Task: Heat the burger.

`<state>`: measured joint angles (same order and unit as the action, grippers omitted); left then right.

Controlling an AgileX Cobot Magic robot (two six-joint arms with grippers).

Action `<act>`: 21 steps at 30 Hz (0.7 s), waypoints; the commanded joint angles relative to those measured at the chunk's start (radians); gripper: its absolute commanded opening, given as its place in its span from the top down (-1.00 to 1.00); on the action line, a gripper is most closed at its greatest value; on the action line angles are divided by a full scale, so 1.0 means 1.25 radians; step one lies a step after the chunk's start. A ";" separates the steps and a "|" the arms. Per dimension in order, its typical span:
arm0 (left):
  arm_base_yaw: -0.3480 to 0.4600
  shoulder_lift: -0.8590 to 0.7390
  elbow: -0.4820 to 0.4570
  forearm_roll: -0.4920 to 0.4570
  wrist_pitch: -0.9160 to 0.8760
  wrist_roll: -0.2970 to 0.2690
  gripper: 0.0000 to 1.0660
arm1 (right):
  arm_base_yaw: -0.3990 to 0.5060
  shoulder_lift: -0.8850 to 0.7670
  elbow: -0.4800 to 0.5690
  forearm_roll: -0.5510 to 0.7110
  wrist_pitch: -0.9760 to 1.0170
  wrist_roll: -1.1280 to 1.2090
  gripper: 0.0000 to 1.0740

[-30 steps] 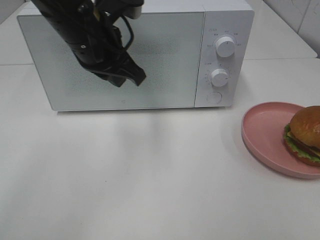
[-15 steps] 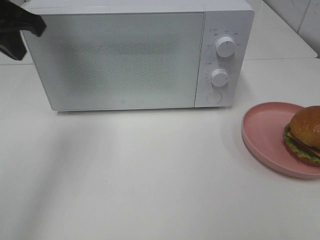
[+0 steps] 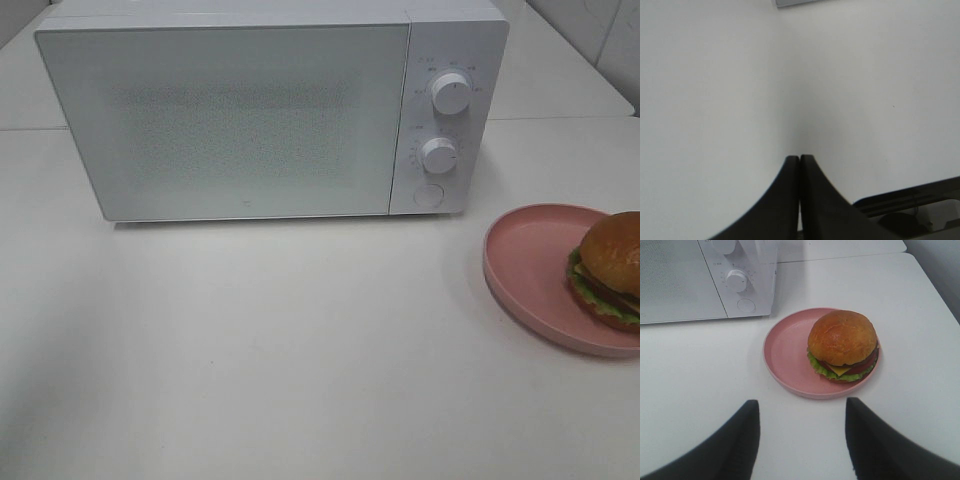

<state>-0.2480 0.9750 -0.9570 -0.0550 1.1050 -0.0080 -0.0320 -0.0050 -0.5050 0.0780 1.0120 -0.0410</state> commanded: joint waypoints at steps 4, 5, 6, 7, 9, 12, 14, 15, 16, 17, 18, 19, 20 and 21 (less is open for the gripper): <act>0.003 -0.224 0.155 -0.042 0.004 0.006 0.99 | -0.002 -0.021 -0.003 0.002 -0.013 -0.007 0.03; 0.003 -0.224 0.155 -0.042 0.004 0.006 0.99 | -0.002 -0.021 -0.003 0.002 -0.013 -0.007 0.03; 0.003 -0.290 0.198 -0.041 0.004 0.013 0.99 | -0.002 -0.021 -0.003 0.002 -0.013 -0.007 0.03; 0.003 -0.290 0.198 -0.041 0.004 0.013 0.99 | -0.002 -0.021 -0.003 0.002 -0.013 -0.007 0.03; 0.003 -0.389 0.250 -0.042 0.004 0.034 0.99 | -0.002 -0.021 -0.003 0.002 -0.013 -0.007 0.03; 0.003 -0.451 0.279 -0.042 0.002 0.043 0.99 | -0.002 -0.021 -0.003 0.002 -0.013 -0.007 0.03; 0.003 -0.575 0.330 -0.035 -0.005 0.074 0.99 | -0.002 -0.021 -0.003 0.002 -0.013 -0.007 0.03; 0.003 -0.575 0.330 -0.035 -0.005 0.074 0.99 | -0.002 -0.021 -0.003 0.002 -0.013 -0.007 0.03; 0.003 -0.606 0.341 -0.029 -0.010 0.078 0.99 | -0.002 -0.021 -0.003 0.002 -0.013 -0.007 0.03; 0.003 -0.656 0.358 -0.029 -0.046 0.076 0.99 | -0.002 -0.021 -0.003 0.002 -0.013 -0.007 0.03; 0.003 -0.656 0.358 -0.029 -0.046 0.076 0.99 | -0.002 -0.021 -0.003 0.002 -0.013 -0.007 0.03; 0.003 -0.682 0.365 -0.029 -0.051 0.076 0.99 | -0.002 -0.021 -0.003 0.002 -0.013 -0.007 0.03; 0.003 -0.682 0.365 -0.029 -0.051 0.076 0.99 | -0.002 -0.021 -0.003 0.002 -0.013 -0.007 0.03; 0.003 -0.717 0.363 -0.028 -0.051 0.077 0.99 | -0.002 -0.021 -0.003 0.002 -0.013 -0.007 0.03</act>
<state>-0.2480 0.0960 -0.5060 -0.0900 1.0610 0.0850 -0.0320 -0.0050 -0.5050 0.0780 1.0120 -0.0410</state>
